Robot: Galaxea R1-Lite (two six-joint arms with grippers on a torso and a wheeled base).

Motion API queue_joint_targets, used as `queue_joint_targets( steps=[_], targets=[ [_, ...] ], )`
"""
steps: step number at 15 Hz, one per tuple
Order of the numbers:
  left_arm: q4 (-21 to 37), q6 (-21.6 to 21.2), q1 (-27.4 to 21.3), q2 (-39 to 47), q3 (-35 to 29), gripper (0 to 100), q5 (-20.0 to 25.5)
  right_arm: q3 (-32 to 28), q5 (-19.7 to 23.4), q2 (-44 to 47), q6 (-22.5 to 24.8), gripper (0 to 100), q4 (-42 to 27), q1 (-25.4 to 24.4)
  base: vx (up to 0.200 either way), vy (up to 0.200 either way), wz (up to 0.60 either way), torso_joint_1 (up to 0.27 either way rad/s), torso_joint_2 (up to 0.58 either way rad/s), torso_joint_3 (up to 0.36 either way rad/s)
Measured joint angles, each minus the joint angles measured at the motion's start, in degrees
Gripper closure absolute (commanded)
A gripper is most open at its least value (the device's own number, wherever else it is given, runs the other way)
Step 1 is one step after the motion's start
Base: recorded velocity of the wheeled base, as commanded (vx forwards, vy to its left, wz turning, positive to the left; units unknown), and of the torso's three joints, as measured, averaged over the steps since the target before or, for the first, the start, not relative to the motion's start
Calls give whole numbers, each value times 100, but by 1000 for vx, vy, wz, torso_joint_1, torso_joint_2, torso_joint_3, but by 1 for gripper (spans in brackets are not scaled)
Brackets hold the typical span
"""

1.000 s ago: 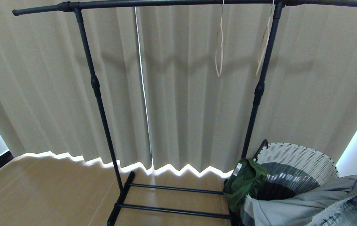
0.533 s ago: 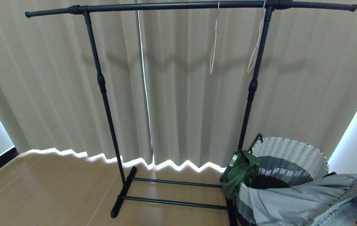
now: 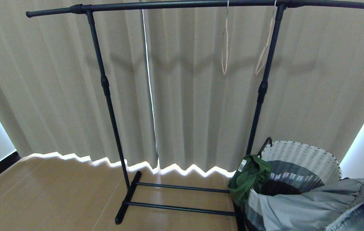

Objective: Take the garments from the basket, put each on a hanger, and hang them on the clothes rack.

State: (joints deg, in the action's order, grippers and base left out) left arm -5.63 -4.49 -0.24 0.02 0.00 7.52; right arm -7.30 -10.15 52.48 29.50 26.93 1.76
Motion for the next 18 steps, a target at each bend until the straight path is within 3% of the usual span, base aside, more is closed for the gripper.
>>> queue_joint_targets(
  steps=[2,11,13,16,18],
  targets=[
    [5,0,-5,0,0,0,-2,0,4,0,0,100,13,-11,0,200,0,-2,2,2],
    [5,-44,-6,0,0,0,17,-135,4,61,0,100,-16,-346,0,0,0,0,0,0],
    [-9,-301,-9,0,0,0,66,-254,4,82,0,100,-52,-453,0,0,0,0,0,0],
    [-148,-681,-5,0,-13,0,1064,-892,9,93,-22,100,-644,-851,0,0,0,0,0,0],
    [-187,-714,-13,74,-269,0,1424,-1480,15,105,-206,100,-1167,-1070,0,0,0,0,0,0]
  ],
)
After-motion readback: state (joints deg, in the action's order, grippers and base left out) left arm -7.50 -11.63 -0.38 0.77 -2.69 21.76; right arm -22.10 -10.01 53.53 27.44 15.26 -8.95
